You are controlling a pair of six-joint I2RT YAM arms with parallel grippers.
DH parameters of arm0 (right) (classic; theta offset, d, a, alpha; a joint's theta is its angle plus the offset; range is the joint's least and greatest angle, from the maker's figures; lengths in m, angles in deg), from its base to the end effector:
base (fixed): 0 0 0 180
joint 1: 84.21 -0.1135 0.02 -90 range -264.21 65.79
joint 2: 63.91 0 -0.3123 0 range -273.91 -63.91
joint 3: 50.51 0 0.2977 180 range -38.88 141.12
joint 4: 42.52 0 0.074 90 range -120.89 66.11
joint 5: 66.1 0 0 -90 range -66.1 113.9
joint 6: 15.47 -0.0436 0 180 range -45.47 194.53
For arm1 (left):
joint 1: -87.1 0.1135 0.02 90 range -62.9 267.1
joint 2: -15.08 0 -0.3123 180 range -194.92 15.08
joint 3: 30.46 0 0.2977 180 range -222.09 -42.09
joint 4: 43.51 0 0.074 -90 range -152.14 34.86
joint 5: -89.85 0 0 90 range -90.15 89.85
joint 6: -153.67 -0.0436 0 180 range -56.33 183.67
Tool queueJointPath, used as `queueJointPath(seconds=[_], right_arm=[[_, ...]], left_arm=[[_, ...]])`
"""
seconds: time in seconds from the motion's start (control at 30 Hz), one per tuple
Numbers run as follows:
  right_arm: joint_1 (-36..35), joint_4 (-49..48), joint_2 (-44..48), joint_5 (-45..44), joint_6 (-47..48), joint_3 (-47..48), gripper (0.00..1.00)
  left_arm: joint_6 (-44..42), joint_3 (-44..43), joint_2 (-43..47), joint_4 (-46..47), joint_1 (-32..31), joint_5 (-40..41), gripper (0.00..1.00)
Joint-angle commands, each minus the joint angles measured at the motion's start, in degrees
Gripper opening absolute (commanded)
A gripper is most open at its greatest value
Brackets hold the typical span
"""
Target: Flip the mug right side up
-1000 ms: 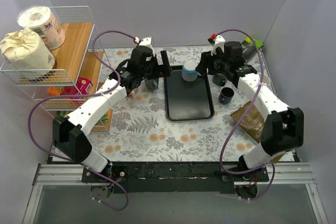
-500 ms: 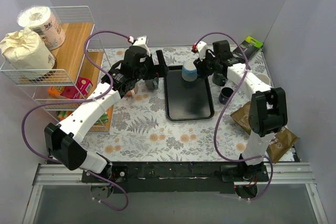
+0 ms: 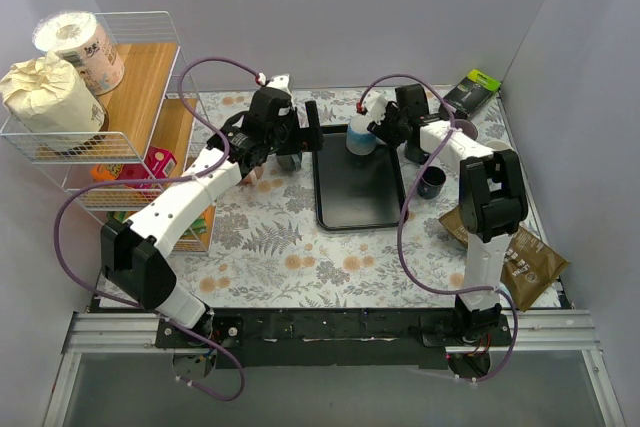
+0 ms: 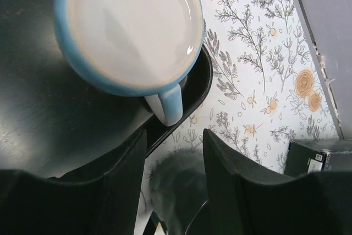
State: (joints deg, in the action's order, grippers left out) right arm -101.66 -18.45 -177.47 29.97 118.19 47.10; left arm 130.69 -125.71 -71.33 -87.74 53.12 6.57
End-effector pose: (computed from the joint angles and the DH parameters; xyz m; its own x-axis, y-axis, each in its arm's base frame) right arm 0.4956 0.1606 0.2425 -0.1846 -0.7777 -0.6010 -0.6951 0.5356 -0.4795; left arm 0.3264 -0.2139 0.4030 -0.6257 -0.6809 -0.3807 -0.2563 0.6403 -0.7241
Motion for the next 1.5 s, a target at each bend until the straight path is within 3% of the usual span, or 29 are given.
queueJointPath(seconds=[0.0, 0.63, 0.87, 0.93, 1.07, 1.47], right_arm=[[-0.39, -4.98, -3.15, -2.20, 4.59, 2.00, 0.52], [-0.56, -8.05, -6.15, 4.04, 4.33, 2.71, 0.38], [-0.57, -7.97, -6.59, 4.83, 2.93, 2.62, 0.21], [-0.56, -8.49, -6.50, 4.83, 2.40, 2.62, 0.20], [-0.56, -9.63, -6.24, 4.22, 0.38, 2.27, 0.01], [-0.56, -20.18, -0.36, 1.14, -3.75, -6.43, 0.01]], left_arm=[[-1.28, -3.40, -1.74, -2.56, 0.05, -0.74, 0.98], [-2.69, -4.45, -3.85, -3.26, 0.05, 0.49, 0.98], [-2.78, -4.45, -4.20, -3.35, -0.04, 0.49, 0.98], [-2.78, -4.45, -4.12, -3.52, -0.04, 0.49, 0.98], [-2.69, -4.28, -3.94, -3.70, -0.04, 0.49, 0.98], [-1.90, -2.61, -2.18, -3.52, -0.04, 0.57, 0.98]])
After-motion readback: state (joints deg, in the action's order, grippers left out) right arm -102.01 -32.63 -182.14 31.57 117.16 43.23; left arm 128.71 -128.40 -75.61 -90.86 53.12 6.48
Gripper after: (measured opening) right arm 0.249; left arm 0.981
